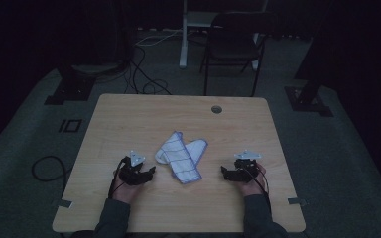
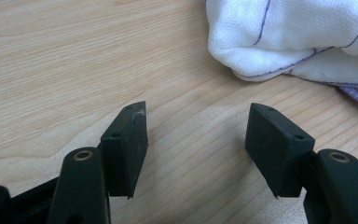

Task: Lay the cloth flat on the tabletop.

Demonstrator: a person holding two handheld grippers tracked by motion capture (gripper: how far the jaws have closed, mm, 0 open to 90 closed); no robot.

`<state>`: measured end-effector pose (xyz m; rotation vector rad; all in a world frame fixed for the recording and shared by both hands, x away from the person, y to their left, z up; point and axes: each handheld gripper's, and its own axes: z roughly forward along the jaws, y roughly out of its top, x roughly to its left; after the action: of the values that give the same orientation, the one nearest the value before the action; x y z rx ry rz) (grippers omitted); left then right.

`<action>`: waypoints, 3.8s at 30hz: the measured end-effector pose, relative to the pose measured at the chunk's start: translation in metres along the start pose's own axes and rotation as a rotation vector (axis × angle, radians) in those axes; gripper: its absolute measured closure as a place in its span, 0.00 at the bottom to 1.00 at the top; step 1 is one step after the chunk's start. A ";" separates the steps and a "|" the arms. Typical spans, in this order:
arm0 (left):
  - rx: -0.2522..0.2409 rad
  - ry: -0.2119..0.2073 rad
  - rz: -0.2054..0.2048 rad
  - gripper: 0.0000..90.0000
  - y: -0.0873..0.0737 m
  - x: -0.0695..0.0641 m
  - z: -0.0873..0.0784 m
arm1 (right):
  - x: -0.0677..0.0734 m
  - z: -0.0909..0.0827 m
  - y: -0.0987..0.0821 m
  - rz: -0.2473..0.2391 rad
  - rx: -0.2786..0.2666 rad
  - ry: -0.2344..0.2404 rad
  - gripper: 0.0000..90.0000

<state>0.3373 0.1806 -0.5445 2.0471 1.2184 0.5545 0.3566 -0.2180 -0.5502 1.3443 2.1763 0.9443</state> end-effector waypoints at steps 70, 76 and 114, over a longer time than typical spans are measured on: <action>0.010 -0.068 0.058 0.59 0.002 -0.022 -0.002 | 0.095 -0.002 0.016 -0.208 -0.070 0.248 0.62; 0.010 -0.073 0.062 0.59 0.002 -0.024 -0.002 | 0.102 0.007 0.017 -0.229 -0.035 0.264 0.68; -0.011 -0.263 0.177 0.74 0.016 -0.072 -0.001 | 0.097 0.010 0.018 -0.198 -0.010 0.269 0.96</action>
<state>0.3124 0.1120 -0.5329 2.1524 0.8849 0.3572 0.3302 -0.1224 -0.5438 1.0218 2.4446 1.1079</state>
